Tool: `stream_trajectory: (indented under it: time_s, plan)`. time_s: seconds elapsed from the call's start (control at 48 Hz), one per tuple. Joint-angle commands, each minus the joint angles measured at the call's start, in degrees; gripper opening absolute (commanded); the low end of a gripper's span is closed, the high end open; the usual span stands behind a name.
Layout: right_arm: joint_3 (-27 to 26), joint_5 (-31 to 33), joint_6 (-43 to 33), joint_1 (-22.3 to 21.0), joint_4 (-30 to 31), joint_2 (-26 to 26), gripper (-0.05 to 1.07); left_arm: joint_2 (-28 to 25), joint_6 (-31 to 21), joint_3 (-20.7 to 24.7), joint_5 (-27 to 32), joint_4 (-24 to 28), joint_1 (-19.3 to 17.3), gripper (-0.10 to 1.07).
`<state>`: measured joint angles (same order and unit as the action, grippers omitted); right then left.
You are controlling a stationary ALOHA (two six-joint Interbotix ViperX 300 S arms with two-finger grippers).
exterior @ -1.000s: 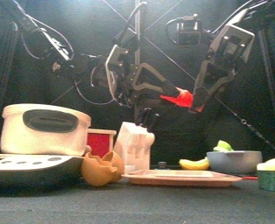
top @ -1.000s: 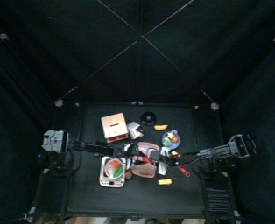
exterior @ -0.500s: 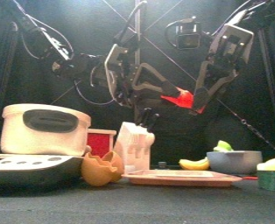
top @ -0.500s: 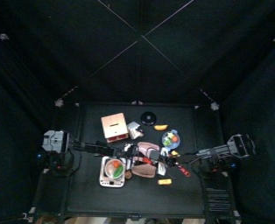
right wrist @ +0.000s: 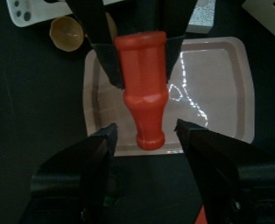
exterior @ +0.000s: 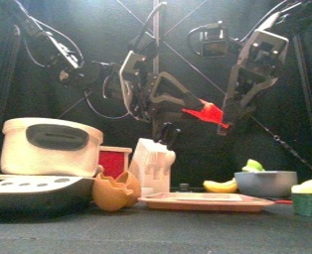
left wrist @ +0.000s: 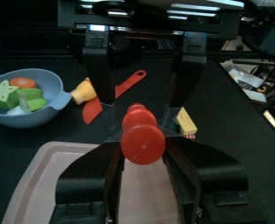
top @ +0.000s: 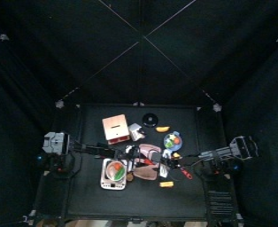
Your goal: Hand over ketchup
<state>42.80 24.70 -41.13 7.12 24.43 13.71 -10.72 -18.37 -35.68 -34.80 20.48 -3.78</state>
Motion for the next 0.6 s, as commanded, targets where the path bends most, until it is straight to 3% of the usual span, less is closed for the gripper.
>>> stream_trajectory:
  time_s: [0.0, 0.292, 0.583]
  plan:
    - [-0.7, 1.0, 0.1, 0.2, 0.1, 1.3, 0.89, 2.8, 0.0, -0.4, -0.3, -0.1, 0.0, 0.71]
    - [-0.4, 3.5, 0.1, 0.3, 1.3, 2.8, 0.89, 9.7, 0.0, -8.1, 1.5, -1.3, 0.2, 0.71]
    - [-0.4, 3.6, 0.0, 0.1, 1.4, 2.4, 0.89, 10.4, 0.0, -9.3, 1.7, -1.8, 0.1, 0.71]
